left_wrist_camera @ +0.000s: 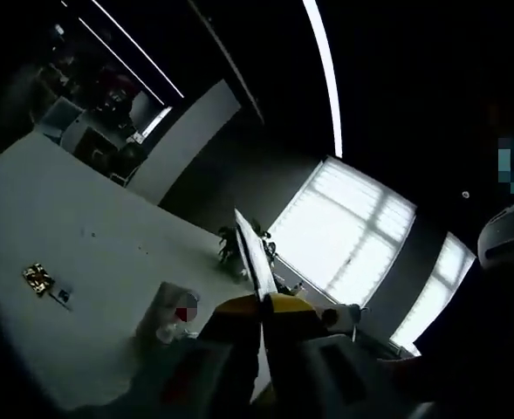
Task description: Arrange the skincare products in the storage area until every visible bottle or jar stands upright without overlapping.
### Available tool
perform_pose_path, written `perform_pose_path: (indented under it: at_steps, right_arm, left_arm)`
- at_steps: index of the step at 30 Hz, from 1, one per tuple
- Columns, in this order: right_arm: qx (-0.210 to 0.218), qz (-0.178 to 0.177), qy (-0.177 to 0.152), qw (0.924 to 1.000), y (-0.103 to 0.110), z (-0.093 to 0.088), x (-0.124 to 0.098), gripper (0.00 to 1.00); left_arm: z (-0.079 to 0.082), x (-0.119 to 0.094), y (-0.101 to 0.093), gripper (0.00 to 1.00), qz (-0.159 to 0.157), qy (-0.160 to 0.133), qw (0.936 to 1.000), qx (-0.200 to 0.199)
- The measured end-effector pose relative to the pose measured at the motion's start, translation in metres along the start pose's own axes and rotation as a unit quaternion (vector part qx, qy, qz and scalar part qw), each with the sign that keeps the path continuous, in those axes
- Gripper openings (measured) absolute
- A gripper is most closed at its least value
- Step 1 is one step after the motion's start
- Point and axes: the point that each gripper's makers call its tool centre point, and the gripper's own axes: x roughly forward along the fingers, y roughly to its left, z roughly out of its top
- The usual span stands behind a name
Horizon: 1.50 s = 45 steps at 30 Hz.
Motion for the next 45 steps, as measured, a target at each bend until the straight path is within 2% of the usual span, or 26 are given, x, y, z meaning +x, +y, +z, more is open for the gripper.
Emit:
perform_pose_path:
  at_steps: [1, 3, 5, 8, 11, 17, 21, 26, 31, 34, 38, 39, 40, 42, 45]
  right_arm:
    - [-0.001, -0.007, 0.002, 1.0, -0.002, -0.001, 0.0, 0.43]
    - [-0.007, -0.026, 0.011, 0.9996, -0.01, -0.006, 0.0, 0.63]
    - [-0.022, -0.047, 0.024, 0.9983, -0.019, -0.011, 0.0, 0.77]
    - [-0.022, -0.058, 0.036, 0.9975, -0.024, -0.017, -0.001, 0.85]
    - [-0.028, -0.064, 0.042, 0.9967, -0.027, -0.02, -0.002, 0.87]
    - [-0.072, -0.103, 0.099, 0.9871, -0.044, -0.041, -0.008, 0.99]
    - [-0.074, -0.114, 0.117, 0.9838, -0.05, -0.053, -0.013, 0.99]
    - [-0.081, -0.144, 0.137, 0.9767, -0.062, -0.066, -0.027, 0.99]
    - [-0.076, -0.161, 0.123, 0.9764, -0.069, -0.068, -0.038, 0.99]
    - [-0.092, -0.183, 0.131, 0.9699, -0.077, -0.074, -0.047, 0.99]
    - [-0.095, -0.199, 0.13, 0.9667, -0.083, -0.081, -0.056, 0.99]
    - [-0.095, -0.206, 0.139, 0.964, -0.086, -0.086, -0.059, 0.99]
    - [-0.09, -0.219, 0.171, 0.9565, -0.09, -0.093, -0.064, 0.99]
    - [-0.116, -0.21, 0.15, 0.9591, -0.089, -0.084, -0.057, 0.99]
    - [-0.096, -0.214, 0.157, 0.9593, -0.092, -0.09, -0.058, 0.99]
  left_arm:
    - [-0.001, -0.002, 0.004, 0.02, 0.003, 0.006, 1.0, 0.0]
    - [-0.005, -0.003, 0.011, 0.02, 0.008, 0.016, 0.9998, 0.002]
    - [-0.009, -0.004, 0.013, 0.02, 0.008, 0.019, 0.9998, -0.003]
    - [-0.013, -0.006, 0.018, 0.02, 0.007, 0.014, 0.9995, -0.027]
    - [-0.016, -0.007, 0.022, 0.02, 0.011, 0.014, 0.9992, -0.035]
    - [-0.023, -0.009, 0.03, 0.02, 0.02, 0.019, 0.9981, -0.056]
    - [-0.027, -0.009, 0.036, 0.02, 0.026, 0.021, 0.9967, -0.074]
    - [-0.034, -0.007, 0.046, 0.02, 0.037, 0.027, 0.9951, -0.088]
    - [-0.042, -0.002, 0.059, 0.02, 0.049, 0.034, 0.9924, -0.108]
    - [-0.047, 0.002, 0.068, 0.02, 0.056, 0.04, 0.9914, -0.111]
    - [-0.056, 0.007, 0.087, 0.02, 0.075, 0.044, 0.9886, -0.123]
    - [-0.06, 0.008, 0.093, 0.02, 0.082, 0.045, 0.9875, -0.127]
    - [-0.062, 0.009, 0.097, 0.02, 0.083, 0.047, 0.9871, -0.128]
    - [-0.069, 0.01, 0.106, 0.02, 0.088, 0.056, 0.9853, -0.135]
    - [-0.077, 0.011, 0.116, 0.02, 0.094, 0.065, 0.9833, -0.141]
